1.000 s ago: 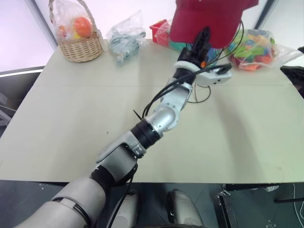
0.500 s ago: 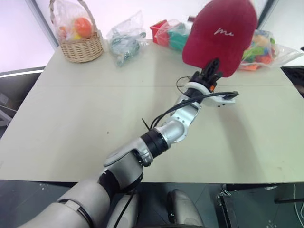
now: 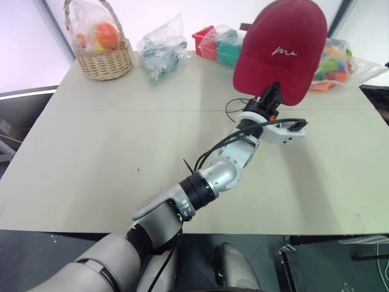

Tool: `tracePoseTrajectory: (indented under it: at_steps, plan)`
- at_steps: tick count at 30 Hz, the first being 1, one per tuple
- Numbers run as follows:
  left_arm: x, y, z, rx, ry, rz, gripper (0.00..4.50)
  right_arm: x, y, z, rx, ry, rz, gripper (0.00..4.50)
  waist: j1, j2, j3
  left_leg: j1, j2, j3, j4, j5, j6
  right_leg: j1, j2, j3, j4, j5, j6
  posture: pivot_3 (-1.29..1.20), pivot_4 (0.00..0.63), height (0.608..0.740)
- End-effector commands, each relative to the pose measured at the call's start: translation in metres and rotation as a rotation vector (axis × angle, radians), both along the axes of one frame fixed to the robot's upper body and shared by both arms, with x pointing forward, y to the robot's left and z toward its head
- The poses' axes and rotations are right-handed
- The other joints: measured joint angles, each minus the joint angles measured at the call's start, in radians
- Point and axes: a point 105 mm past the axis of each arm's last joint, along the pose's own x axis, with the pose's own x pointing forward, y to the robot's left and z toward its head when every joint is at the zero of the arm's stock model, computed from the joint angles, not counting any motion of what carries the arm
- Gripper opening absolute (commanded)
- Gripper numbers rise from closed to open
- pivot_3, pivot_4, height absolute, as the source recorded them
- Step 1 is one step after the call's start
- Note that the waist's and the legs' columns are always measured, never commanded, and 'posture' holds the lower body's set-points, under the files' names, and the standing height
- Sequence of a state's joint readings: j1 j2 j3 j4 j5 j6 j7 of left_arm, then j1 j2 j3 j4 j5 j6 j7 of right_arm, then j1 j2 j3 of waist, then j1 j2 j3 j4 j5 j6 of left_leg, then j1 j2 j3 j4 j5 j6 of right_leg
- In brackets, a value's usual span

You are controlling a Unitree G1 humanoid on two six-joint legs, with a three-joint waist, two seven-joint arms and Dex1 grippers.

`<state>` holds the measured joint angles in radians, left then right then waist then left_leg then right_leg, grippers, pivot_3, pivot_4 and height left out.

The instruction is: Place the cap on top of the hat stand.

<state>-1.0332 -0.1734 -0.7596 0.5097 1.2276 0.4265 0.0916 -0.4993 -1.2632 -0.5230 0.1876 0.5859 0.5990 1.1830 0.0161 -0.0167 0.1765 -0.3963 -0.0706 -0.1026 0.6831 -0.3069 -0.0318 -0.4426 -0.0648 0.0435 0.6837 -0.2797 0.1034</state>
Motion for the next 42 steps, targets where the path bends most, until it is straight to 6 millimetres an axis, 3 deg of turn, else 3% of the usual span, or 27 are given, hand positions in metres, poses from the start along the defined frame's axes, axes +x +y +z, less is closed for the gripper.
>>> tracePoseTrajectory:
  at_steps: [1, 9, 12, 18, 19, 20, 26, 35, 42]
  plan:
    - [-0.007, -0.003, 0.013, -0.061, 0.004, -0.032, 0.06, -0.008, 0.004, 0.015, -0.009, -0.066, 0.010, 4.50, 0.000, 0.000, 0.000, 0.000, 0.000, 0.000, 0.000, 0.000, 0.000, 0.000, 0.000, 0.000, 0.000, 0.000, 0.000, 0.00, 0.150, 0.739]
    - [-0.005, -0.006, 0.005, -0.018, 0.012, -0.035, 0.06, -0.007, 0.005, 0.015, -0.006, -0.066, 0.011, 4.50, 0.000, 0.000, 0.000, 0.000, 0.000, 0.000, 0.000, 0.000, 0.000, 0.000, 0.000, 0.000, 0.000, 0.000, 0.000, 0.00, 0.150, 0.739]
    - [-0.005, -0.007, 0.004, -0.011, 0.010, -0.036, 0.94, -0.007, 0.005, 0.014, -0.006, -0.066, 0.010, 4.50, 0.000, 0.000, 0.000, 0.001, 0.000, 0.000, 0.000, 0.000, 0.000, 0.001, 0.000, 0.000, 0.000, 0.000, 0.000, 0.00, 0.150, 0.739]
    - [-0.007, -0.008, 0.005, -0.021, 0.004, -0.048, 3.87, -0.008, 0.006, 0.014, -0.006, -0.064, 0.008, 4.50, -0.001, 0.000, 0.000, 0.001, 0.000, 0.000, 0.000, 0.000, 0.000, 0.001, 0.000, 0.000, 0.000, 0.000, 0.000, 0.00, 0.150, 0.739]
    - [-0.008, -0.008, 0.006, -0.028, 0.002, -0.053, 4.31, -0.008, 0.006, 0.014, -0.006, -0.063, 0.007, 4.50, -0.001, 0.000, 0.000, 0.001, 0.000, 0.000, 0.000, 0.000, 0.000, 0.001, 0.000, 0.000, 0.000, 0.000, 0.000, 0.00, 0.150, 0.739]
    - [-0.008, -0.009, 0.007, -0.035, 0.003, -0.059, 4.44, -0.008, 0.006, 0.014, -0.006, -0.063, 0.007, 4.50, -0.001, 0.000, 0.000, 0.001, 0.000, 0.000, 0.000, 0.000, 0.000, 0.001, 0.000, 0.000, 0.000, 0.000, 0.000, 0.00, 0.150, 0.739]
    - [-0.012, -0.012, 0.005, -0.033, 0.027, -0.097, 4.44, -0.008, 0.006, 0.013, -0.003, -0.062, 0.006, 4.50, -0.001, 0.000, 0.000, 0.001, 0.000, 0.000, 0.000, 0.000, 0.000, 0.001, 0.000, 0.000, 0.000, 0.000, 0.000, 0.00, 0.150, 0.739]
    - [-0.019, -0.003, -0.018, 0.027, 0.256, -0.131, 4.44, -0.006, 0.006, 0.011, -0.006, -0.052, 0.006, 4.50, -0.002, 0.001, 0.000, 0.002, 0.000, 0.001, 0.000, 0.000, 0.000, 0.001, 0.000, 0.000, 0.000, 0.000, 0.000, 0.00, 0.150, 0.739]
    - [-0.036, -0.006, -0.008, -0.055, 0.387, -0.264, 4.44, -0.006, 0.006, 0.010, -0.011, -0.045, 0.010, 4.50, -0.002, 0.001, -0.001, 0.002, 0.000, 0.001, 0.000, 0.000, 0.000, 0.001, 0.000, 0.000, 0.000, 0.000, 0.000, 0.00, 0.150, 0.739]
